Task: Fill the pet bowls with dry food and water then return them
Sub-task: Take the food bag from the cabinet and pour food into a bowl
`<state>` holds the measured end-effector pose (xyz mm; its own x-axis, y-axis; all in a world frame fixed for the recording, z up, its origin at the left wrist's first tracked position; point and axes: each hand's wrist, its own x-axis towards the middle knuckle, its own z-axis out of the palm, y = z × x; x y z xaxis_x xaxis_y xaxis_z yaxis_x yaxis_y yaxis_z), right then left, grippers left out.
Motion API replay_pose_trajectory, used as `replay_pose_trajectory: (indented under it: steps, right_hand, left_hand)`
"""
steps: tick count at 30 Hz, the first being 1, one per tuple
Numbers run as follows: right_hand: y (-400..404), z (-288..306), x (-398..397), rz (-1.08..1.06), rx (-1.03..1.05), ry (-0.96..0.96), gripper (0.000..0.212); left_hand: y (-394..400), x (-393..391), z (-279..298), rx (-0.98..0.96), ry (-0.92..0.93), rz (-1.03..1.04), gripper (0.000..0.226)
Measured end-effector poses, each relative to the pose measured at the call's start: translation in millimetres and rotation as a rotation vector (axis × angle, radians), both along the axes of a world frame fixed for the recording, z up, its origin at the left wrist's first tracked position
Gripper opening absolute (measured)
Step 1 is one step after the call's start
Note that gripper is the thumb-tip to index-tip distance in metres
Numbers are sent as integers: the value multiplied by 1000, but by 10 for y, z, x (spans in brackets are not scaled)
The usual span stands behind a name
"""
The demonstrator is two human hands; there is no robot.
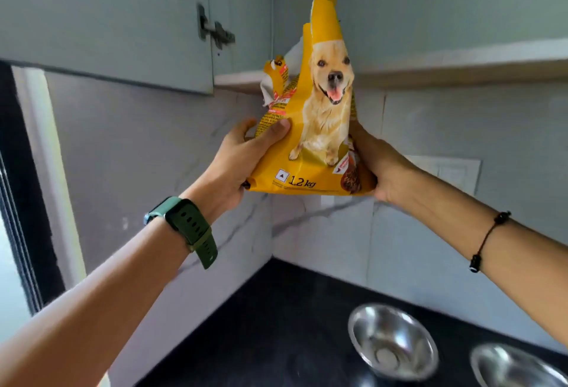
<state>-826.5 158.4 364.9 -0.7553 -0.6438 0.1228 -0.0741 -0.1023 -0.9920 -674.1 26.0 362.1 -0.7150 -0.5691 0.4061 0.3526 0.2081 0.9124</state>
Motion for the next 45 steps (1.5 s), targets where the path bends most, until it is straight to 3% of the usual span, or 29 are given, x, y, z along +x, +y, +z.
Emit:
replay_pose_trajectory:
  steps: [6, 10, 13, 17, 19, 22, 26, 31, 38, 42, 45]
  right_hand:
    - [383, -1017, -44, -41, 88, -160, 75]
    - [741, -1646, -145, -74, 157, -169, 97]
    - [1021, -2012, -60, -107, 195, -212, 86]
    - [1425, -2507, 39, -190, 226, -290, 77]
    - [1611, -2682, 149, -219, 190, -301, 56]
    - [1834, -2907, 326, -282, 146, -311, 31]
    - [1964, -3113, 553, -315, 140, -324, 29]
    - [2022, -3359, 675, -445, 171, -355, 36]
    - [2104, -3584, 698, -674, 69, -281, 23]
    - [2353, -3739, 622, -559, 62, -231, 28]
    - [2600, -3639, 505, -319, 190, -128, 36]
  left_hand:
    - [358, -95, -935, 63, -123, -23, 92]
    - [623, -128, -1496, 93, -192, -71, 70]
    - [813, -135, -1897, 82, -214, -122, 45]
    - [1034, -133, -2397, 109, -215, -230, 75]
    - [1139, -113, -2604, 110, -213, -268, 89]
    - [1284, -87, -2914, 130, -225, -357, 87]
    - [1384, -11, -3274, 156, -279, -451, 98]
    - [1376, -21, -3549, 52, -445, -586, 117]
    - [1428, -401, -3593, -55, -484, -656, 83]
    - [1413, -450, -3660, -247, -526, -555, 86]
    - [1264, -305, -3750, -243, -555, -672, 125]
